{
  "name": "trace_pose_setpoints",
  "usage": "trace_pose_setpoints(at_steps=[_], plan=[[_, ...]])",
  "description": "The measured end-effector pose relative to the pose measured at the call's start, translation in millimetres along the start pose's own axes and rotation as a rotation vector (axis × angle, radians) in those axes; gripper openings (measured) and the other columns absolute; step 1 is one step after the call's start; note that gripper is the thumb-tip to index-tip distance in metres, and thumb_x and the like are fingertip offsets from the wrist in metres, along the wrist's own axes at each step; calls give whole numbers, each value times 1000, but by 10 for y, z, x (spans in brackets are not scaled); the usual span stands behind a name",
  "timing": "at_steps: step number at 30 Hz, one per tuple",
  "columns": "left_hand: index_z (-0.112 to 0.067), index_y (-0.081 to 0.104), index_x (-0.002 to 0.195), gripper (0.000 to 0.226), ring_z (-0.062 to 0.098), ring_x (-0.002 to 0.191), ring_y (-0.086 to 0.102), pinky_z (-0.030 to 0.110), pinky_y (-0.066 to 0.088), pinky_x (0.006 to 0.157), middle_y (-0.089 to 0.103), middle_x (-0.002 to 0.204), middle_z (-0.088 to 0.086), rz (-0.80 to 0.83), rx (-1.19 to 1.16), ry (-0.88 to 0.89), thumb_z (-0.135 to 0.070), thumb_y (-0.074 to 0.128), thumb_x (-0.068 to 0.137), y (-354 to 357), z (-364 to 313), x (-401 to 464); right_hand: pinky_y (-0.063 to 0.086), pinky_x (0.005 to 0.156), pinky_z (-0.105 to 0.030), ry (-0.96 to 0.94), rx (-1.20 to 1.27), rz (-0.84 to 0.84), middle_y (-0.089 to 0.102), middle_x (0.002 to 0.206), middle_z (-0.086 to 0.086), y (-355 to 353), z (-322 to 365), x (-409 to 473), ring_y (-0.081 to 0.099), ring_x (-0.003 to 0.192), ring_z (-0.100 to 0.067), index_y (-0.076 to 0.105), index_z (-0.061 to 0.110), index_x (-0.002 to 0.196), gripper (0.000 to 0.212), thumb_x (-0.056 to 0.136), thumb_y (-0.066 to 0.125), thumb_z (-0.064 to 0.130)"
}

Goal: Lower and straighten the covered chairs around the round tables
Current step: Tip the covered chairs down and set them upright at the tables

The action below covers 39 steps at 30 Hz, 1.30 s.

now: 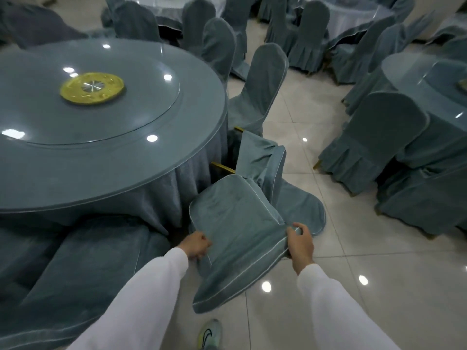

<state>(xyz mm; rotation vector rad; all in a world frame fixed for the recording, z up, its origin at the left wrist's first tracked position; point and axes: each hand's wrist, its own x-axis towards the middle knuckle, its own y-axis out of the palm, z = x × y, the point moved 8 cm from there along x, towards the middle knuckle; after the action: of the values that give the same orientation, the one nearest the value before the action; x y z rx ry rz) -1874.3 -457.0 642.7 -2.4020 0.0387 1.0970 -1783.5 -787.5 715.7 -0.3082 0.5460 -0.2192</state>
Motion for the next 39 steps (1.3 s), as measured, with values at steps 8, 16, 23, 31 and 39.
trace_pose_setpoints(at_steps=[8, 16, 23, 31, 39], plan=[[-17, 57, 104, 14, 18, 64, 57, 21, 38, 57, 66, 90, 5, 8, -88, -232, -26, 50, 97, 431, -7, -42, 53, 70, -36, 189, -46, 252, 56, 118, -13, -330, 255, 948, 58, 97, -29, 45, 19, 136, 46, 94, 63, 24], [-13, 63, 116, 24, 21, 101, 61, 26, 48, 83, 64, 119, 4, -202, -324, -396, -27, 54, 100, 1363, -555, -149, 55, 65, -37, 223, -181, 482, 62, 94, -14, -507, 517, 1933, 59, 83, -28, 57, 13, 98, 11, 93, 65, 20], [-11, 60, 87, 22, 21, 60, 55, 25, 50, 49, 64, 64, 9, -426, -1441, -692, -21, 78, 80, 2163, -693, -573, 59, 75, -43, 226, -93, 609, 65, 98, -18, -581, 537, 2211, 64, 86, -31, 58, 7, 97, 11, 92, 67, 12], [-16, 53, 88, 19, 16, 61, 48, 20, 41, 40, 51, 75, 5, -513, -1675, -705, -15, 71, 83, 2210, -740, -559, 56, 65, -39, 237, -155, 655, 62, 104, -19, -530, 513, 2328, 63, 87, -30, 54, 5, 113, 25, 95, 68, 14], [-10, 47, 77, 25, 15, 61, 46, 23, 36, 53, 49, 74, 6, -651, -1824, -707, -17, 62, 96, 2001, -670, -725, 55, 64, -38, 213, -211, 681, 63, 99, -20, -194, 450, 2107, 62, 86, -32, 59, 3, 99, 14, 96, 66, 15]])
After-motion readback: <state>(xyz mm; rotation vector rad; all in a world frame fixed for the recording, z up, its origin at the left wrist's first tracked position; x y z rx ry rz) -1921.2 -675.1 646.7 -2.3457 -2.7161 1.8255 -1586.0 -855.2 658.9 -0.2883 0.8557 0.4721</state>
